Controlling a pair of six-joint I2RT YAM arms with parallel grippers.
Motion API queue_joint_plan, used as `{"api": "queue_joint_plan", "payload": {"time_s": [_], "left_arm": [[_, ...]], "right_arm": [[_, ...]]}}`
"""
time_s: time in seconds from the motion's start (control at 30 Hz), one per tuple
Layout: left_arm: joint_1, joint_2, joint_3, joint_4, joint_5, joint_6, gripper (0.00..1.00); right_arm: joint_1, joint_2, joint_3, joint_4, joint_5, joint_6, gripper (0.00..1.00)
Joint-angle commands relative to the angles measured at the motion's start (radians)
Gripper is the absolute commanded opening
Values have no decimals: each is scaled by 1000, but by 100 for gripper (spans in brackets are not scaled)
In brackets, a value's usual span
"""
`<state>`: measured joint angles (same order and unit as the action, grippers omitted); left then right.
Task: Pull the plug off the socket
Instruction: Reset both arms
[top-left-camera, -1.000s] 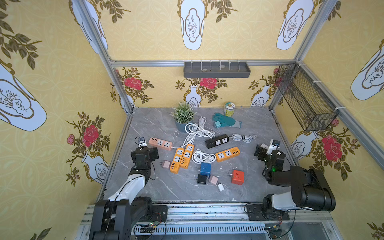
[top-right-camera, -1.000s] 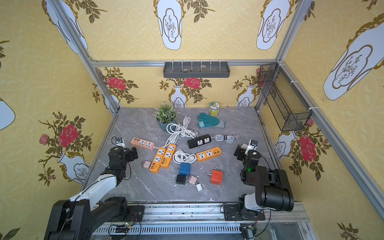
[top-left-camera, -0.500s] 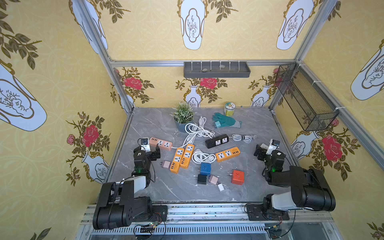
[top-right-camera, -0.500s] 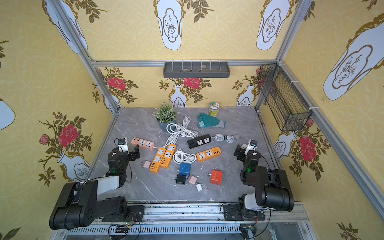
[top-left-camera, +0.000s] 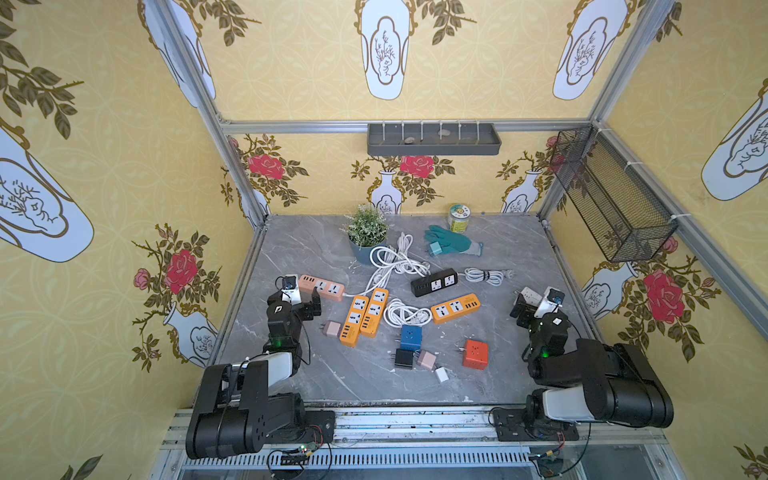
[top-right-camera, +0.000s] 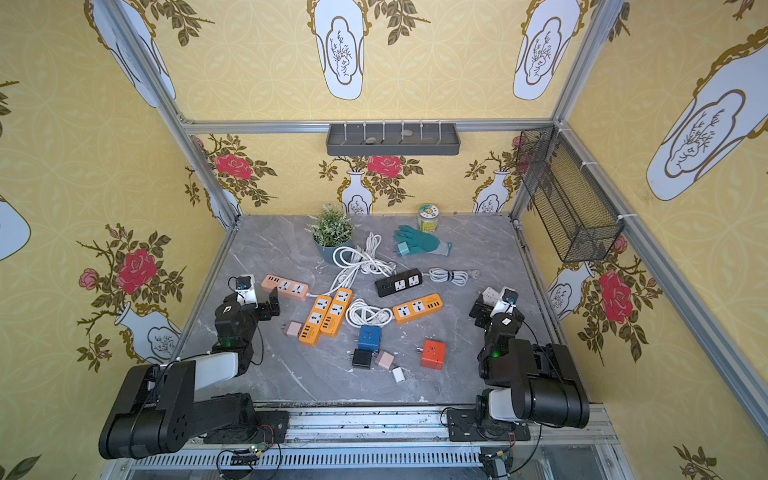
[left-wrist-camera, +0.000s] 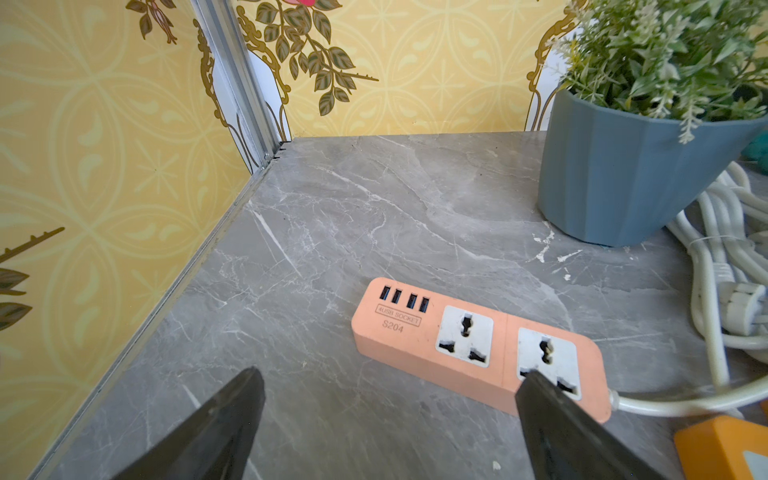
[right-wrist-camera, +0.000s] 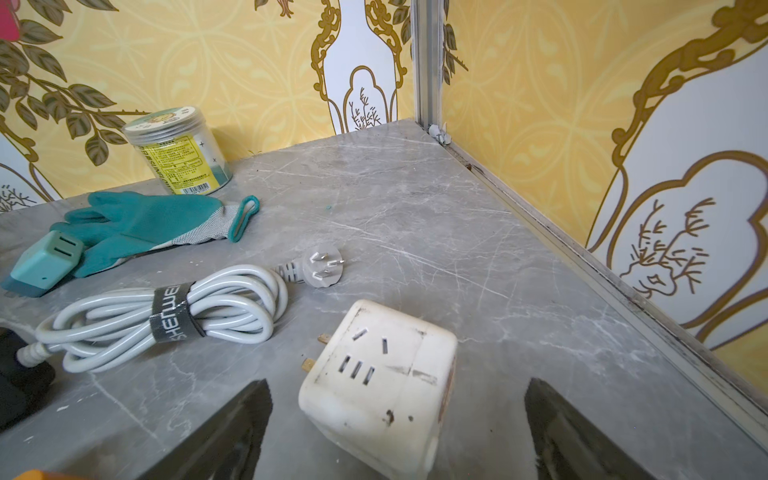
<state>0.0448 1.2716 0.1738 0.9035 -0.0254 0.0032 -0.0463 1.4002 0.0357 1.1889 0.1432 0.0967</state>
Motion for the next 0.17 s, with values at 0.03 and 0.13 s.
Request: {"api": "queue_joint_plan", "payload": {"time_s": [0.03, 0.13], "left_arm": [[0, 3, -5, 32, 10, 11, 100], [0, 3, -5, 32, 10, 11, 100]], "right_arm": [[13, 4, 6, 62, 27, -10, 98], [14, 4, 7, 66, 30, -9, 98]]}}
